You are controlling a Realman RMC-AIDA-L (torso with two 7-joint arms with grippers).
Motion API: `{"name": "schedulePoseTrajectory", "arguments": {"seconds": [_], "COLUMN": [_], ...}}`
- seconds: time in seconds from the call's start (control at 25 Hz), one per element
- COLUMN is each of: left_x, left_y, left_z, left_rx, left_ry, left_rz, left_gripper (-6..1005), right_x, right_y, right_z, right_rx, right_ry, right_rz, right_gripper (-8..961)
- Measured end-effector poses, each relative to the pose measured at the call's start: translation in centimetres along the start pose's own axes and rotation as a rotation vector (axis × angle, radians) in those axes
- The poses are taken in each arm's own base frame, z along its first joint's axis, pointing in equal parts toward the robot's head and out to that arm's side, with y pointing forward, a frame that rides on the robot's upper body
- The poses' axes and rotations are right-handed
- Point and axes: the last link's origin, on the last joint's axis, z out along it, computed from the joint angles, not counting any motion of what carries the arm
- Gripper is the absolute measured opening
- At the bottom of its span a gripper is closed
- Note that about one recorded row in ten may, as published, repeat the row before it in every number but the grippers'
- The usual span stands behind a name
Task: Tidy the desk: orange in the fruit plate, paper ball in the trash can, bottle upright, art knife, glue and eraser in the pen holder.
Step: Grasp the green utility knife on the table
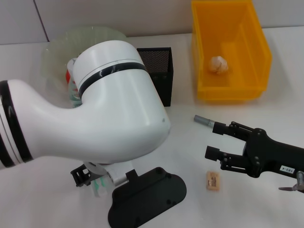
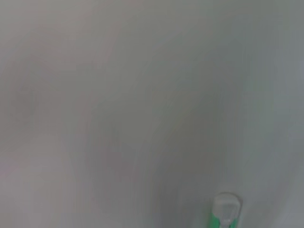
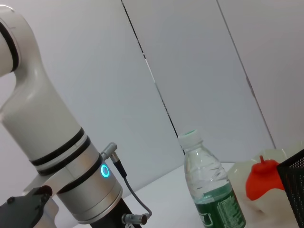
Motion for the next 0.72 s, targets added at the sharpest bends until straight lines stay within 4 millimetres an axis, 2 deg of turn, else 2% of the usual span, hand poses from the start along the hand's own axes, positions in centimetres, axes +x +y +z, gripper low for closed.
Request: {"name": "schedulePoseTrajectory", "arguments": {"seconds": [0.12, 0.28, 0.72], "left_x": [-0.05, -0.07, 0.08], "left_y": [0.04, 0.07, 0.03], "left_z": [0.09, 0.26, 0.29], "left_rx": [-0.003, -0.006, -0.003], "left_ry": [-0.001, 0.000, 0.005], "left_rz": [0.003, 0.008, 0.023], "left_gripper": [399, 492, 479], "right_x": [-0.01, -0.02, -0.01], "right_y": [0.00, 0.01, 0.02], "right_z": [-0.01, -0.02, -0.02], "right_rx": [-0.001, -0.002, -0.002], "right_ry": [0.000, 0.000, 0.001], "right_rz": [0.000, 0.000, 0.001], "right_gripper": [830, 830, 831]}}
